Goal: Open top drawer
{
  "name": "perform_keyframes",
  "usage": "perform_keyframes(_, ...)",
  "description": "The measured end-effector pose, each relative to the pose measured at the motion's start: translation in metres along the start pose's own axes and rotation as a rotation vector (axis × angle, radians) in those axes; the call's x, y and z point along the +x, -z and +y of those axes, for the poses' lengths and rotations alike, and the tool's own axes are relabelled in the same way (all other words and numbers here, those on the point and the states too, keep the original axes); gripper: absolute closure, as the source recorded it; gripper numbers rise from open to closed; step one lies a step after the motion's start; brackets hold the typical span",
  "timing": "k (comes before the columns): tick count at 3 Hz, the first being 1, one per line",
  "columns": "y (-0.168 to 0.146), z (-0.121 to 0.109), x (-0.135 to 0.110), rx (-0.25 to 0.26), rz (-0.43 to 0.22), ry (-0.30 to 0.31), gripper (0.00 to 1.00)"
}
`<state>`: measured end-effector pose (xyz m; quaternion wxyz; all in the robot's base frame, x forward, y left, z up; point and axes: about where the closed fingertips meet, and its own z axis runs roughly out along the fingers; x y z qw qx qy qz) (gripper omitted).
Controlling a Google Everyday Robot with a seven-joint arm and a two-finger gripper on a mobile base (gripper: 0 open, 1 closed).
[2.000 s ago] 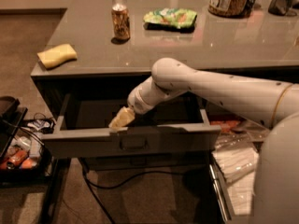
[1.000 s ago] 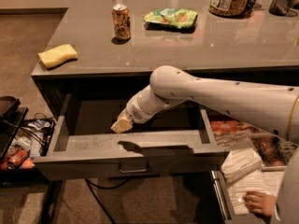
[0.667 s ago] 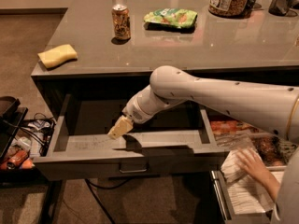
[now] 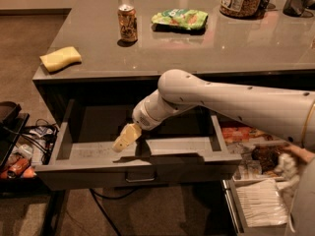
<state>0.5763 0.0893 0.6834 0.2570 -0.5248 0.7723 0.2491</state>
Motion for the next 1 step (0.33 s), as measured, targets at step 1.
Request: perform_keyframes(1,0.0,0.0,0.0,0.0,0.0,0.0,0.0)
